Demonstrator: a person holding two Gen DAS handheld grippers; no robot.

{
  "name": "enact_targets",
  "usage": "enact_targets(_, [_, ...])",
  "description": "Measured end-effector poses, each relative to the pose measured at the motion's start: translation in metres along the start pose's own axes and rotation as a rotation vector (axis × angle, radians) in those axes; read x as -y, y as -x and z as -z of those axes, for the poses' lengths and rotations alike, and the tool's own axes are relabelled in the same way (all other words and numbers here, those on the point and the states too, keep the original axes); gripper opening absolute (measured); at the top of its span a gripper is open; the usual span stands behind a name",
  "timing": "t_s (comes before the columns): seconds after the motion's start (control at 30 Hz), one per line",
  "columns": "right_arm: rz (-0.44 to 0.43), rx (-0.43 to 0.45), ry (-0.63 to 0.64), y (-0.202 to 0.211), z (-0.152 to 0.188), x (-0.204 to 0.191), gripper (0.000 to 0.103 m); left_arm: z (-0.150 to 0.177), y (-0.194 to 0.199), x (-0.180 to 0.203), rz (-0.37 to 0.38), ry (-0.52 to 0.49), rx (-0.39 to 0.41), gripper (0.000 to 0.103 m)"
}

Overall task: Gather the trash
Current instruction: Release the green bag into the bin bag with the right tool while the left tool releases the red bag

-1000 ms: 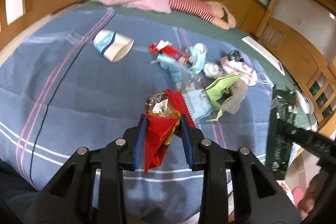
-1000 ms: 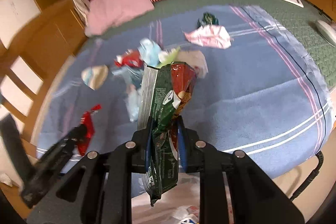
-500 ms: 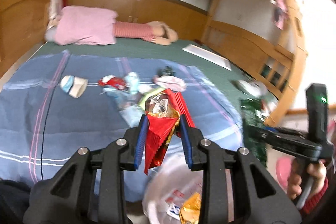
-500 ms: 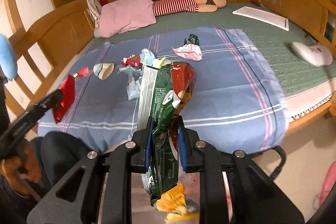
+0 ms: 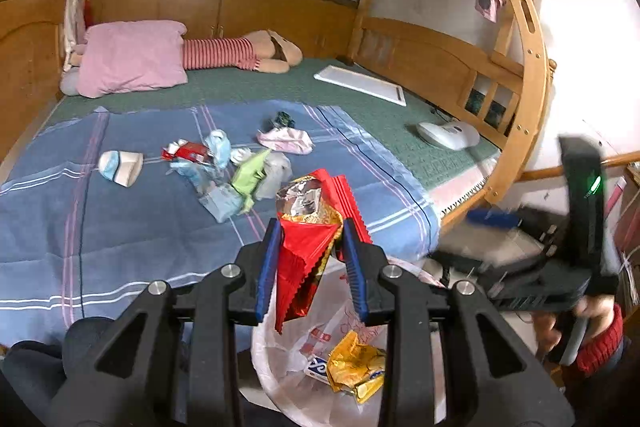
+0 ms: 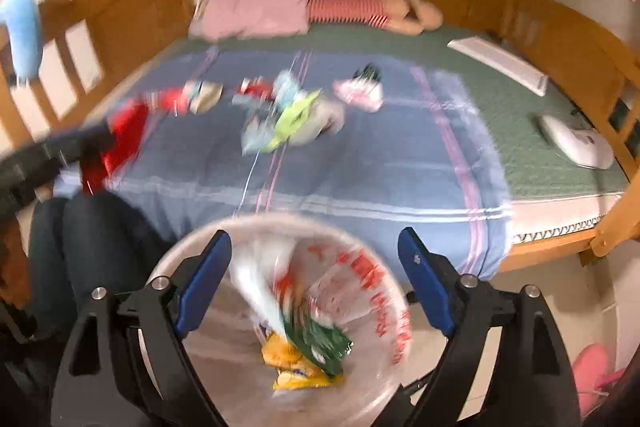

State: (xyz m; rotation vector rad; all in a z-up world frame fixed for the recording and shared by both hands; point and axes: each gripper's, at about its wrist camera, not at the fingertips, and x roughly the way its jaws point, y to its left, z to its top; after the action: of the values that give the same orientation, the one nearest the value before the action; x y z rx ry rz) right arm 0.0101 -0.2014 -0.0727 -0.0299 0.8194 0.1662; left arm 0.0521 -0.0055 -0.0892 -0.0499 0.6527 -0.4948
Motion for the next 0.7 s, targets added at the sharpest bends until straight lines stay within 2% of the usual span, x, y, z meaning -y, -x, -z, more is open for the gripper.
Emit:
enact_targets(0.17, [0.008,0.103,-0.13,0.029,-0.009,0.033,0.085,0.011,-0.023,0.018,0.122,-0.042,-0.125,0.033])
enact_targets(0.23, [0.006,0.119,-0.162,0.033,-0.01,0.041,0.085,0.019,-0.031,0.027,0.175,-0.075,-0.178,0.037])
enact_targets(0.27, [0.006,0.125,-0.176,0.034,-0.009,0.044,0.085,0.024,-0.039,0.034,0.236,-0.092,-0.232,0.04])
enact_targets(0.3, [0.001,0.127,-0.199,0.034,-0.008,0.05,0.085,0.029,-0.044,0.038,0.273,-0.101,-0.268,0.053])
enact_targets(0.33, [-0.004,0.126,-0.213,0.034,-0.007,0.052,0.085,0.034,-0.048,0.044,0.304,-0.114,-0.296,0.071])
enact_targets(0.4, [-0.021,0.122,-0.251,0.031,-0.005,0.06,0.085,0.039,-0.049,0.05,0.281,-0.139,-0.295,0.088])
enact_targets(0.47, [-0.032,0.118,-0.275,0.029,-0.002,0.064,0.085,0.039,-0.05,0.047,0.239,-0.146,-0.282,0.089])
enact_targets(0.53, [-0.045,0.106,-0.305,0.024,0.0,0.069,0.085,0.036,-0.05,0.039,0.21,-0.109,-0.267,0.091])
enact_targets(0.7, [-0.068,0.095,-0.327,0.019,0.003,0.073,0.085,0.02,-0.05,-0.022,0.107,0.131,-0.212,0.091])
